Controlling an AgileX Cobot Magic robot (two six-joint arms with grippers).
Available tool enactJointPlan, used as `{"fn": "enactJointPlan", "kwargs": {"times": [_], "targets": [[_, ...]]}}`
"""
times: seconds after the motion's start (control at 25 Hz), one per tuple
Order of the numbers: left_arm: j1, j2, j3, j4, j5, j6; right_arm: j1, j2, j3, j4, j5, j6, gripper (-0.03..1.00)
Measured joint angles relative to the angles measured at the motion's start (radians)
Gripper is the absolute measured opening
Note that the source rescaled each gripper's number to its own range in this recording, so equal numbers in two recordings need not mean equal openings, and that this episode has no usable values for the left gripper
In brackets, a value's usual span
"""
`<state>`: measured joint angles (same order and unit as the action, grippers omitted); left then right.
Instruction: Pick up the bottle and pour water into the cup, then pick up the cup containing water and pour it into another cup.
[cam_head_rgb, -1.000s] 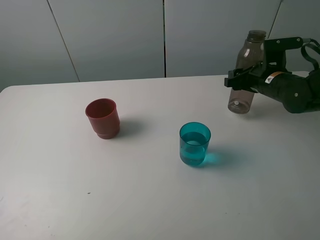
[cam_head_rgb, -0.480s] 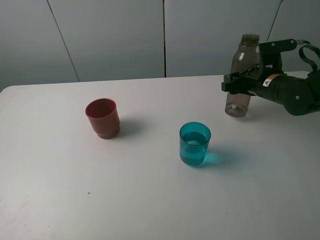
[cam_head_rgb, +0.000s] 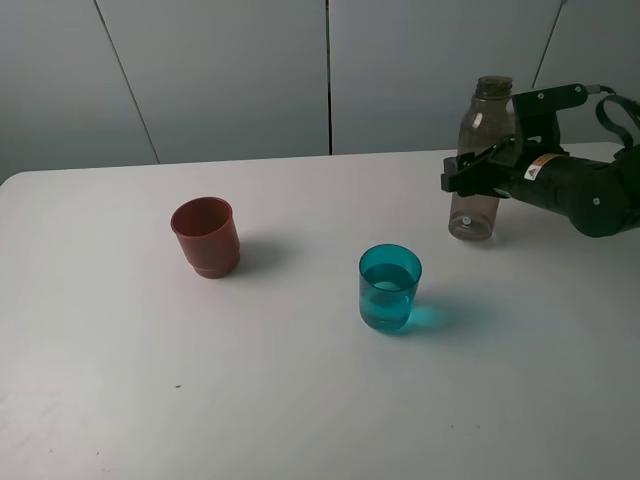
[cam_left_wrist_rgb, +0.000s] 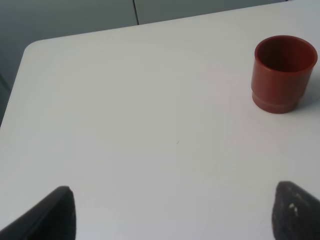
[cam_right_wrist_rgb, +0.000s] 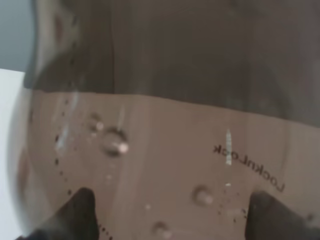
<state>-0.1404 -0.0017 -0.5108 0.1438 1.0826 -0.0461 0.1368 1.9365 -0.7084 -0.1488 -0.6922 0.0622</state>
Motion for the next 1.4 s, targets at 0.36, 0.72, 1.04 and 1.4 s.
{"fn": "enactJointPlan", "kwargs": {"times": [0.36,0.72,1.04,1.4], "targets": [[0.0,0.0,0.0,0.0,0.0,0.0,0.0,0.02,0.011,-0.035,-0.024,0.0,0.41],[0.0,0.0,0.0,0.0,0.0,0.0,0.0,-0.059,0.019,-0.044,-0.011,0.004,0.99],[0.0,0.0,0.0,0.0,0.0,0.0,0.0,-0.239,0.019,-0.048,0.023,0.004,1.0],[0.0,0.0,0.0,0.0,0.0,0.0,0.0,-0.525,0.019,-0.19,0.247,0.062,1.0]]}}
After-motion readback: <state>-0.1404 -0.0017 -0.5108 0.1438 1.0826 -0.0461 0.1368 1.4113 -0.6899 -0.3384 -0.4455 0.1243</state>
